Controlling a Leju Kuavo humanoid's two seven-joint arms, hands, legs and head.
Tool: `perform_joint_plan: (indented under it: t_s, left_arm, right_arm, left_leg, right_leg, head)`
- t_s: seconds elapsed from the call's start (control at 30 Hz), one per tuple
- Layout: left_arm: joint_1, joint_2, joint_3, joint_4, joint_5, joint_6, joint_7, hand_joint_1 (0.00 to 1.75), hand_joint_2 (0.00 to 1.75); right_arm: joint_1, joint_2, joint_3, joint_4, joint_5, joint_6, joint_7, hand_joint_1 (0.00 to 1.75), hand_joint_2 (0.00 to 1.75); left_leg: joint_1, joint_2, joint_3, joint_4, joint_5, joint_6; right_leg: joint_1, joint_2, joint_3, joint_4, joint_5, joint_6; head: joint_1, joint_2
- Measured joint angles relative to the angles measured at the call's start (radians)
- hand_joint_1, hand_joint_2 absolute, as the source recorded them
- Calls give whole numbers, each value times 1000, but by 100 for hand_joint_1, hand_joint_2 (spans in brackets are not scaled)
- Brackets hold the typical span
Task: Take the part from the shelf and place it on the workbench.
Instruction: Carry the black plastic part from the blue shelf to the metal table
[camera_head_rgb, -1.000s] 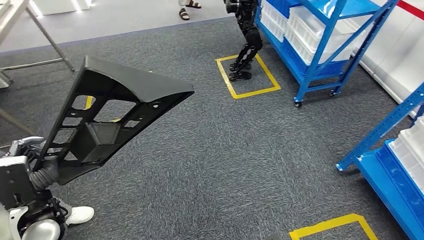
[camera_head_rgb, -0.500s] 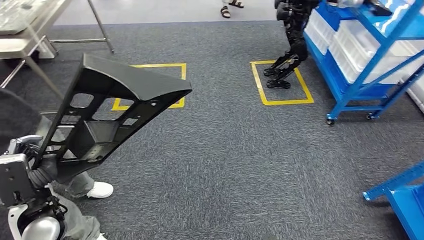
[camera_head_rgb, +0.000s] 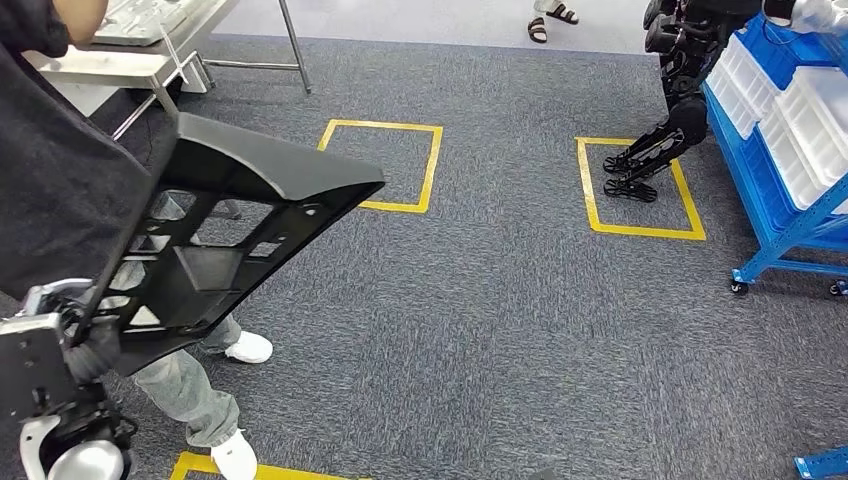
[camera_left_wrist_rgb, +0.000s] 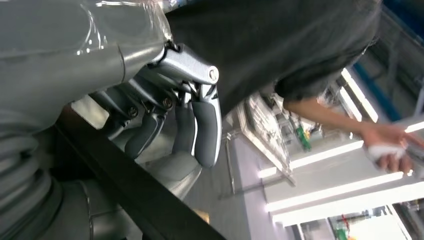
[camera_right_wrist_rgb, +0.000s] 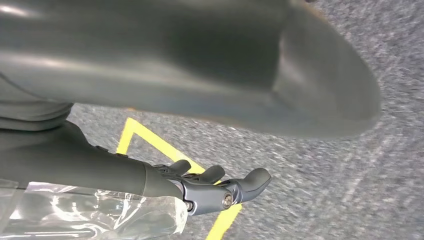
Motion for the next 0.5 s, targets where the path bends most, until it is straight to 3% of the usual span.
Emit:
perform_joint_plan:
  t_s: [0.03, 0.07, 0.1, 0.13, 0.17, 0.2, 0.23, 0.3, 0.33, 0.4, 0.43, 0.5]
  left_arm:
    - [-1, 0, 0, 0, -1, 0, 0, 175, 175]
    - [-1, 1, 0, 0, -1, 0, 1, 175, 175]
    - [0, 1, 0, 0, -1, 0, 2, 175, 175]
    - [1, 1, 0, 0, -1, 0, 3, 175, 175]
    - [2, 1, 0, 0, -1, 0, 4, 175, 175]
    - [3, 1, 1, 0, -1, 0, 4, 175, 175]
    - [3, 1, 2, 0, -1, 0, 5, 175, 175]
    - [1, 1, 3, 0, -2, 0, 5, 175, 175]
    - [1, 1, 4, 0, -2, 0, 6, 175, 175]
    - [2, 1, 4, 0, -5, 0, 9, 175, 175]
    - [2, 1, 5, 0, -8, 0, 11, 175, 175]
    - [1, 1, 6, 0, -14, 0, 16, 175, 175]
  right_arm:
    - [0, -1, 0, 0, 0, 2, 0, 0, 0]
    - [2, -1, 0, 0, 0, 4, 1, 0, 0]
    - [3, -1, 1, 0, 0, 5, 1, 0, 0]
    - [5, -1, 1, 0, 0, 5, 1, 0, 0]
    - [5, -1, 1, 0, 0, 5, 1, 0, 0]
    - [4, -1, 1, 0, 0, 6, 1, 0, 0]
    - [2, -1, 1, 0, 0, 6, 1, 0, 0]
    - [-1, -2, 1, 0, 0, 6, 1, 0, 0]
    - [-2, -2, 1, 0, 0, 6, 1, 0, 0]
    - [-4, -2, 2, -1, -1, 7, 2, 0, 0]
    - [-6, -2, 2, -1, -1, 8, 2, 0, 0]
    - [-8, -1, 2, -1, 0, 12, 4, 0, 0]
  left_leg:
    - [0, 33, -35, 70, -34, -5]
    - [2, 51, -72, 147, -67, -10]
    - [5, 59, -103, 207, -87, -15]
    - [8, 63, -118, 233, -88, -18]
    - [10, 68, -108, 215, -70, -21]
    - [12, 77, -77, 155, -38, -22]
    - [12, 100, -32, 72, -5, -23]
    - [7, 138, 34, -54, 36, -14]
    - [4, 146, 46, -77, 40, -7]
    - [0, 122, 44, -80, 41, 7]
    - [0, 110, 45, -82, 42, 13]
    - [3, 86, 48, -86, 46, 26]
  right_leg:
    - [2, -13, 1, 0, -1, -4]
    - [3, -28, 1, 0, -3, -6]
    - [4, -42, 1, 0, -4, -6]
    - [5, -57, 2, 0, -6, -6]
    - [5, -70, 3, 0, -7, -4]
    - [4, -84, 6, 1, -10, -1]
    - [5, -95, 10, 1, -13, 3]
    - [10, -116, 19, 1, -21, 14]
    - [13, -124, 22, 2, -25, 20]
    - [13, -143, 27, 1, -31, 30]
    - [9, -138, 28, 7, -39, 36]
    - [3, -90, 4, 71, -82, 45]
  head:
    - [-2, 0]
    - [-3, 0]
    - [-4, 0]
    - [-4, 0]
    - [-4, 0]
    - [-4, 0]
    - [-4, 0]
    - [-4, 0]
    - [-3, 0]
    - [0, 0]
    - [0, 0]
    - [2, 0]
